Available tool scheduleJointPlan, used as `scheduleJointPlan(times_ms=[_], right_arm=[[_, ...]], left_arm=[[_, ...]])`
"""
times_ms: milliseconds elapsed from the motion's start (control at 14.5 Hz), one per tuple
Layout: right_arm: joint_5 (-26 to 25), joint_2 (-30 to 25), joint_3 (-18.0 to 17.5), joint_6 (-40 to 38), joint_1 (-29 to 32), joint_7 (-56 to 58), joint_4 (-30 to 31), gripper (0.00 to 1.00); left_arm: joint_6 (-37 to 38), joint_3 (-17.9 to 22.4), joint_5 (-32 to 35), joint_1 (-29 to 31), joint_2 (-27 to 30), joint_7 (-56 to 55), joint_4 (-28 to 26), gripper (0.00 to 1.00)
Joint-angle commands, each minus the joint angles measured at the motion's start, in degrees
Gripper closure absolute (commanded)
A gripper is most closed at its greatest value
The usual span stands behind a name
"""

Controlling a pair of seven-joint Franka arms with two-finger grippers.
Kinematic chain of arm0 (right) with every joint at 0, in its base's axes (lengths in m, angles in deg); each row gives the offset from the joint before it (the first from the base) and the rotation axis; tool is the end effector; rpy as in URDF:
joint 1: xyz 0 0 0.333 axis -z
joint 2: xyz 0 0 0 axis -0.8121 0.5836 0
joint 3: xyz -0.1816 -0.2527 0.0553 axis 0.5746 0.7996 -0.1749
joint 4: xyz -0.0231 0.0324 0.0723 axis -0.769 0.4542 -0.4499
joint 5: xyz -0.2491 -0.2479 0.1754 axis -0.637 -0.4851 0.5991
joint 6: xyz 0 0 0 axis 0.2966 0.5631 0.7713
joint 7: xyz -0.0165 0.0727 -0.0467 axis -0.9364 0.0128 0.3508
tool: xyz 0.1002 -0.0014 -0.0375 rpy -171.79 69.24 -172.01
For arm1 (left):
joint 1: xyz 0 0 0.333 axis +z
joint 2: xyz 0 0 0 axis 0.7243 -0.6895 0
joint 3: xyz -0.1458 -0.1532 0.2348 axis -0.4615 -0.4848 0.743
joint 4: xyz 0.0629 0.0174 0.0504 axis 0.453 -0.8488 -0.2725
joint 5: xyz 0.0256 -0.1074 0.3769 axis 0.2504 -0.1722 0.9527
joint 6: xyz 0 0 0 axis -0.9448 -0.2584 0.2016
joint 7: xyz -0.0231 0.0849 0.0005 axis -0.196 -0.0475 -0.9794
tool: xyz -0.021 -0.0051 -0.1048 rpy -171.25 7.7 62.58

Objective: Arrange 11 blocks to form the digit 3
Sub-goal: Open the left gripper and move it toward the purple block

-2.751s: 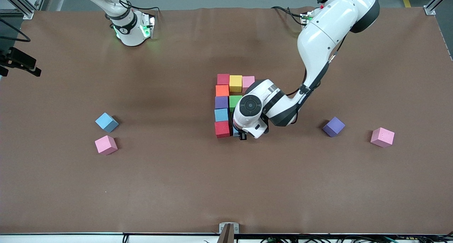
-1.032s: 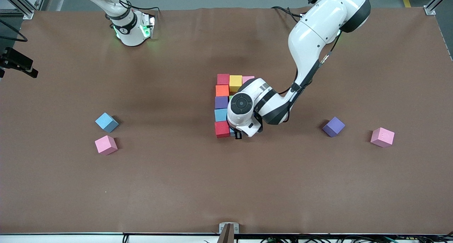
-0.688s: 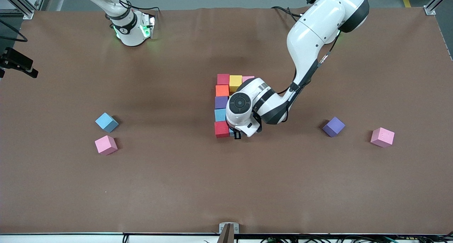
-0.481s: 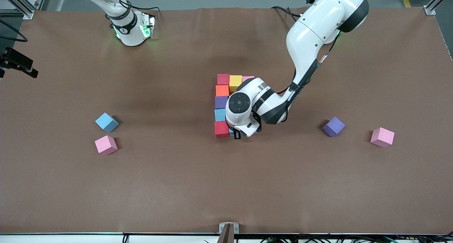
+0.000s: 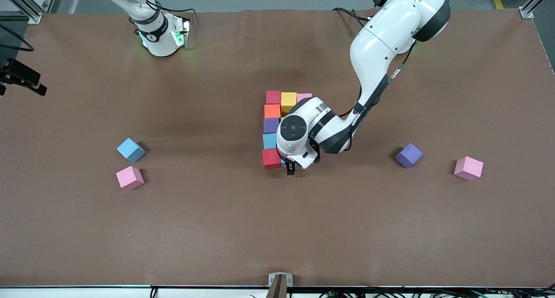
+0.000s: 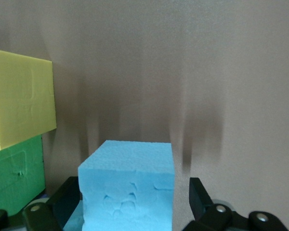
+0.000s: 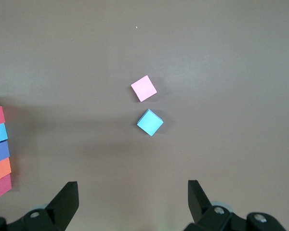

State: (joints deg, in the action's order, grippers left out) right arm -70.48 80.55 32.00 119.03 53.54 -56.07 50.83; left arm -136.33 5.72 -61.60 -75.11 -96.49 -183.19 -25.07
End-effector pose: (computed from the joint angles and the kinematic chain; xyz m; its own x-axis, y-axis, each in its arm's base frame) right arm 0.5420 -0.0362 0.6743 0.9997 -0.0254 -0.0008 -0.0254 -0.9996 -0.0147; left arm 0.5578 -0.4967 0.1931 -0.0479 0.9984 -0.0305 0.9967 0.0458 -0.0665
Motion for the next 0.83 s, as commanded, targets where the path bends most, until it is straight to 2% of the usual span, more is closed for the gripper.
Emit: scheduleJointPlan(times_ms=[0,481,756], right_arm=[[-0.2,0.2,0.0,-0.1,-0.1,0.1,-0.5,0.0],[-0.3,0.2,0.0,-0.2,0.0,0.1,-0.5,0.0],[-0.3,0.2,0.0,-0.1,0.0,0.1,-0.5,0.0]], left_arm=[[3.8,0.5,-0.9,-0.9,0.6,0.3,1.5,0.0],[12.7,0.4,-0.4,-0.6,8.0,0.8,1.3,0.0],[13.9,0.9,3.2,1.9,13.1,7.5,0.6,0.0]])
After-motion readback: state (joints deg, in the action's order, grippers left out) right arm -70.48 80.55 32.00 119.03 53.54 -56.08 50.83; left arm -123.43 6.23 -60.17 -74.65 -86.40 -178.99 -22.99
